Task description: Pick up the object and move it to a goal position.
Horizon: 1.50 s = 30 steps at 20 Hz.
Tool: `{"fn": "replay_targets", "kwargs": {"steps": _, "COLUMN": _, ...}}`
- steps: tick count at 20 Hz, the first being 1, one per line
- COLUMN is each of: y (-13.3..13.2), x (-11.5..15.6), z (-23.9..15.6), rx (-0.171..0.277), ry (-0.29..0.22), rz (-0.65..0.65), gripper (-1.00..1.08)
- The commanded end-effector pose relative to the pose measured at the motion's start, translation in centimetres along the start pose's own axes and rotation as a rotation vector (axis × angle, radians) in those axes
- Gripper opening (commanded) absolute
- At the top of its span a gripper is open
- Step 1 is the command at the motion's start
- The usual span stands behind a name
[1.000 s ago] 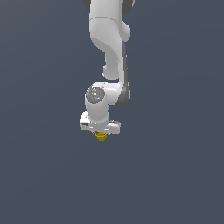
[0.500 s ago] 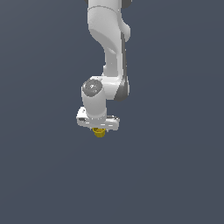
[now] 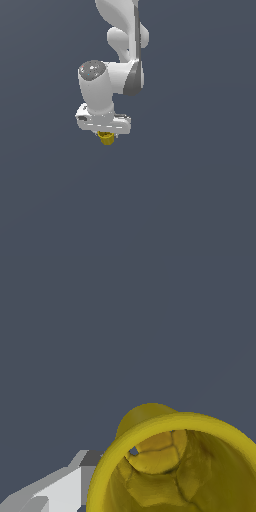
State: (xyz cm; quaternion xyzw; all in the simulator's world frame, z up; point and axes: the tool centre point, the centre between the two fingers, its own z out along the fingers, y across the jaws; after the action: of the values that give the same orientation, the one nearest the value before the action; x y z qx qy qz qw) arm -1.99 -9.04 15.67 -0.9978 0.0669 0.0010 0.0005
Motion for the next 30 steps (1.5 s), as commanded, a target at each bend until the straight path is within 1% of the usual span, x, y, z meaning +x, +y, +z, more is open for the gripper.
{"fn": "replay_targets", "kwargs": {"steps": 1, "y": 0.9, "x": -0.5, "z": -2.9, "rx": 0.000, "ry": 0.002, "rz": 0.000, "gripper": -1.00}}
{"fn": "replay_targets", "kwargs": {"steps": 11, "y": 4.5, "x": -2.4, "z": -14.7, "rx": 0.001, "ry": 0.002, "rz": 0.001, "gripper": -1.00}}
{"fn": "replay_targets", "kwargs": {"steps": 21, "y": 7.8, "x": -4.0, "z": -25.5, "rx": 0.000, "ry": 0.002, "rz": 0.001, "gripper": -1.00}}
{"fn": "replay_targets", "kwargs": {"steps": 25, "y": 9.0, "x": -4.4, "z": -29.1, "rx": 0.000, "ry": 0.002, "rz": 0.001, "gripper": -1.00}}
{"fn": "replay_targets", "kwargs": {"steps": 30, "y": 10.0, "x": -4.7, "z": -32.4, "rx": -0.001, "ry": 0.002, "rz": 0.000, "gripper": -1.00}}
